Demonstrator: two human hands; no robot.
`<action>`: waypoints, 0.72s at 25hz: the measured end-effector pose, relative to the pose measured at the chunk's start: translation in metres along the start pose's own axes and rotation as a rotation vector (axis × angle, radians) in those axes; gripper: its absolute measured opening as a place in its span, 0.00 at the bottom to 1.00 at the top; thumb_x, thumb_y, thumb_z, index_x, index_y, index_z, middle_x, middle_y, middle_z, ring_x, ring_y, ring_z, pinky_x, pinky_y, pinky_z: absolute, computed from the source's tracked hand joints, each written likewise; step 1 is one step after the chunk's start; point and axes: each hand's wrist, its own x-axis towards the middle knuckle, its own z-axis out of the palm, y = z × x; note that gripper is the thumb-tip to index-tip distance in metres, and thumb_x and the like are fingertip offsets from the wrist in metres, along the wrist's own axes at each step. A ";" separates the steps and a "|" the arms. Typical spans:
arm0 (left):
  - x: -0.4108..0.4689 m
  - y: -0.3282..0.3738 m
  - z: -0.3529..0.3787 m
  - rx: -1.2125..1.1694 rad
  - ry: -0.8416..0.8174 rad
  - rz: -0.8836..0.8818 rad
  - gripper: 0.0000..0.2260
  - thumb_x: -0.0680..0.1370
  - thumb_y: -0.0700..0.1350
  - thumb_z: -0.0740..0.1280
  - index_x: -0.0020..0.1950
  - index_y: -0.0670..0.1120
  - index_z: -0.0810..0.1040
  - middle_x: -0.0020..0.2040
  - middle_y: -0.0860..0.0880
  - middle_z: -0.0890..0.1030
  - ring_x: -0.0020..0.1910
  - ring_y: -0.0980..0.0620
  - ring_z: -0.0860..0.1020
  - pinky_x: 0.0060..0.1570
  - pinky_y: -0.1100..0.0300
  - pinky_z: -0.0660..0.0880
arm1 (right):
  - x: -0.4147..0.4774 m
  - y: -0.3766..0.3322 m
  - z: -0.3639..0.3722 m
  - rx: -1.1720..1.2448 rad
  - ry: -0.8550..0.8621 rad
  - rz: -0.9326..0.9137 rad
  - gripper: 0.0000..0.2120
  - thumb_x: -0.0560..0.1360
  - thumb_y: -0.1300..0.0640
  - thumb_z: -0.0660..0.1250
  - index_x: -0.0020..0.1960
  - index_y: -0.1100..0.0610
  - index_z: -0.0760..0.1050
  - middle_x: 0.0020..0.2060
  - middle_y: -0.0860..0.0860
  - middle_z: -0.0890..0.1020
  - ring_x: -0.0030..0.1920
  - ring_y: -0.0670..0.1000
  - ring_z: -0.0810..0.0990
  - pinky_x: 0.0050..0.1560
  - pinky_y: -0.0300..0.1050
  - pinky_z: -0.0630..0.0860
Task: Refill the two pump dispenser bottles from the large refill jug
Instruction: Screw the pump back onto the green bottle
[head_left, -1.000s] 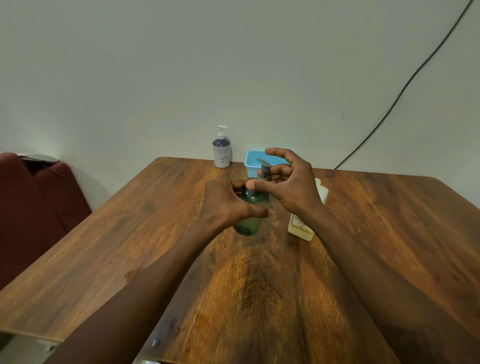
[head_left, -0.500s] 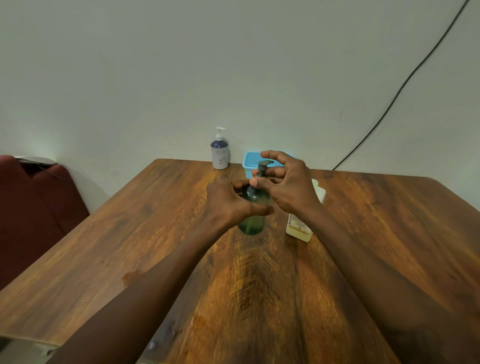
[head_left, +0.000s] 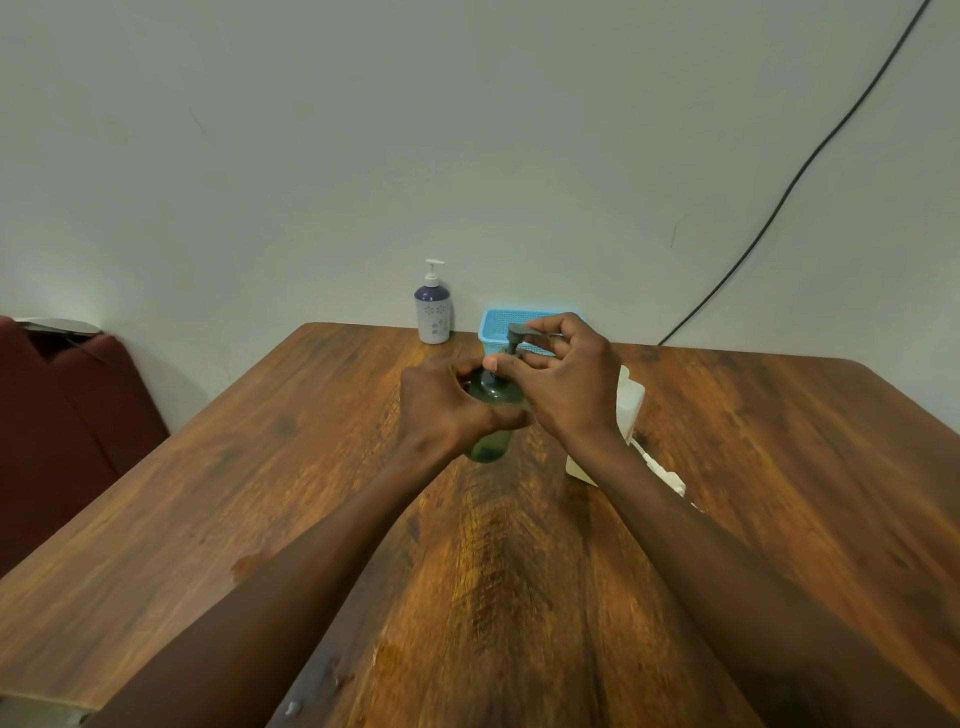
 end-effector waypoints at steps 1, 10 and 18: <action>0.001 0.001 0.000 -0.005 0.008 -0.003 0.29 0.61 0.57 0.83 0.59 0.50 0.86 0.49 0.55 0.88 0.44 0.62 0.84 0.44 0.60 0.84 | 0.000 0.001 0.002 -0.049 0.047 -0.020 0.23 0.65 0.55 0.85 0.53 0.54 0.77 0.48 0.45 0.82 0.51 0.45 0.85 0.48 0.37 0.84; 0.015 -0.002 0.004 -0.001 0.065 0.003 0.26 0.63 0.55 0.80 0.58 0.48 0.86 0.50 0.51 0.88 0.44 0.62 0.82 0.47 0.64 0.82 | -0.005 0.010 0.018 -0.235 0.100 -0.308 0.10 0.72 0.63 0.79 0.53 0.57 0.85 0.49 0.52 0.88 0.52 0.48 0.86 0.51 0.48 0.86; 0.026 -0.010 0.003 -0.077 -0.025 0.059 0.20 0.62 0.51 0.84 0.52 0.49 0.88 0.43 0.56 0.87 0.42 0.62 0.84 0.39 0.68 0.79 | 0.018 0.008 0.010 -0.113 -0.072 -0.047 0.22 0.69 0.50 0.82 0.59 0.56 0.83 0.47 0.44 0.85 0.45 0.37 0.84 0.49 0.31 0.81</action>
